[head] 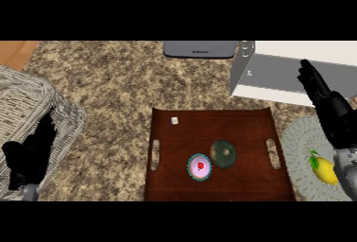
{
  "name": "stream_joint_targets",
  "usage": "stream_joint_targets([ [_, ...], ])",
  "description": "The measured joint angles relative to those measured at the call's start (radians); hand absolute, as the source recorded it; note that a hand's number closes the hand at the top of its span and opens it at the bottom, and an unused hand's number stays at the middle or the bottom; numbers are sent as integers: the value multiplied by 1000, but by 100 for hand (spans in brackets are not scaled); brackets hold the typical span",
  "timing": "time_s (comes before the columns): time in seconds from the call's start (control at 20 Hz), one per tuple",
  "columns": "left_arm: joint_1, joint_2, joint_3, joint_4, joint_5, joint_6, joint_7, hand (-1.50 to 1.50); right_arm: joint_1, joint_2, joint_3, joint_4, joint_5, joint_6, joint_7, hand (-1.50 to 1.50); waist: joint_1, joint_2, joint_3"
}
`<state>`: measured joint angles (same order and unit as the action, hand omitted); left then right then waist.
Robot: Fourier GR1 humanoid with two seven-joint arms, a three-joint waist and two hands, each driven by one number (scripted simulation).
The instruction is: Pick the squash from the tray and place it in the tiered shelf
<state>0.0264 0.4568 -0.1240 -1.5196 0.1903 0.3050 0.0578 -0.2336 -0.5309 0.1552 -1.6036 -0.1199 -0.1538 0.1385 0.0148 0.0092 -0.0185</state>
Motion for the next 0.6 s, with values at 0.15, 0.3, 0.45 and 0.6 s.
stream_joint_targets([
  [0.15,-25,-8,30,13,3,5,-6,0,-8,1,-35,30,-25,53,-91,150,-7,-8,17],
  [0.3,-35,-16,32,23,26,-24,-3,0,-12,-3,-79,41,-71,116,-234,150,-18,-11,30],
  [0.45,-32,-18,35,19,38,-46,-2,0,17,-67,-80,134,23,99,-233,150,-15,-5,34],
  [0.6,-51,-31,29,27,51,-66,10,0,32,-42,-86,219,-7,135,-282,-150,-13,-4,39],
])
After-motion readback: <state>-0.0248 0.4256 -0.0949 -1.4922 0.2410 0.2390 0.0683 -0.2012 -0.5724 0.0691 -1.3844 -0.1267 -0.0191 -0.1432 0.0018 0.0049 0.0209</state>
